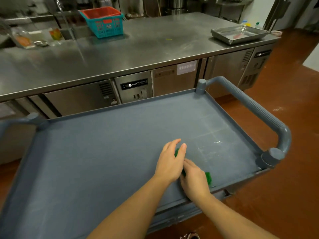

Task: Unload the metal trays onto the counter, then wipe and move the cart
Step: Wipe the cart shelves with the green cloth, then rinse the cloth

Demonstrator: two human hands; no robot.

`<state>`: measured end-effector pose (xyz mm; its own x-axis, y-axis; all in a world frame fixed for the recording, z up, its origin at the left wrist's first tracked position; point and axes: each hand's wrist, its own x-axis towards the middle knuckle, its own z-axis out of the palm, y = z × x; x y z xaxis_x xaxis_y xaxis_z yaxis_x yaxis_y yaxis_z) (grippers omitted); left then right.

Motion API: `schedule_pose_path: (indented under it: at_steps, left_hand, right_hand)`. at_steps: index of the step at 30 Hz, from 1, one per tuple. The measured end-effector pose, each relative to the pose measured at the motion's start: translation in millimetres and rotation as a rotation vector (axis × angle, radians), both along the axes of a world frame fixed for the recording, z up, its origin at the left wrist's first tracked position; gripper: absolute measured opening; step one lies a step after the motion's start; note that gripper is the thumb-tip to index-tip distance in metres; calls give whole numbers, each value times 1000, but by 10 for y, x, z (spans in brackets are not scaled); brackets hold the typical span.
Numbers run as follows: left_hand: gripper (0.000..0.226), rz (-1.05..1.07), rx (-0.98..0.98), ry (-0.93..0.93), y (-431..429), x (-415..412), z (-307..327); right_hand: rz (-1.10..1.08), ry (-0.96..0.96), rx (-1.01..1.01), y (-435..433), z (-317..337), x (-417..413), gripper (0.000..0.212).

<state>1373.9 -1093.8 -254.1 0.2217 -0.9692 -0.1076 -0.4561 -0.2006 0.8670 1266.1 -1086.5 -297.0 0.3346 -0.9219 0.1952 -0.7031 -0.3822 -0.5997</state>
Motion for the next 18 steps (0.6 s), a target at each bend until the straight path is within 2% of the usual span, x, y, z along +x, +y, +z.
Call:
schedule_pose_path:
  at_steps: [2,5,10,13,16,18]
  left_hand:
    - [43,43,-3,-11,161,269,-2]
    - [44,136,4,-11,464,707,2]
    - [44,316,30,-15,1083,1458,-7]
    - [45,432,44,-40,1482,1857,-24]
    - [46,533,56,-57,1860,2139,-53]
    - [45,594,52,-72,2056,2253,-80]
  right_hand:
    - [84,-16,-32,227,57,409,35]
    - [149,90,-54,532,-1,1011,25]
    - [365,243,-138,1001,-180,1818,34]
    - [487,238,-124,1225,-196,2200,37]
    - [606,209,-124,1439,-244,2513,29]
    - [672,261,-127,1548,-196,2639,33]
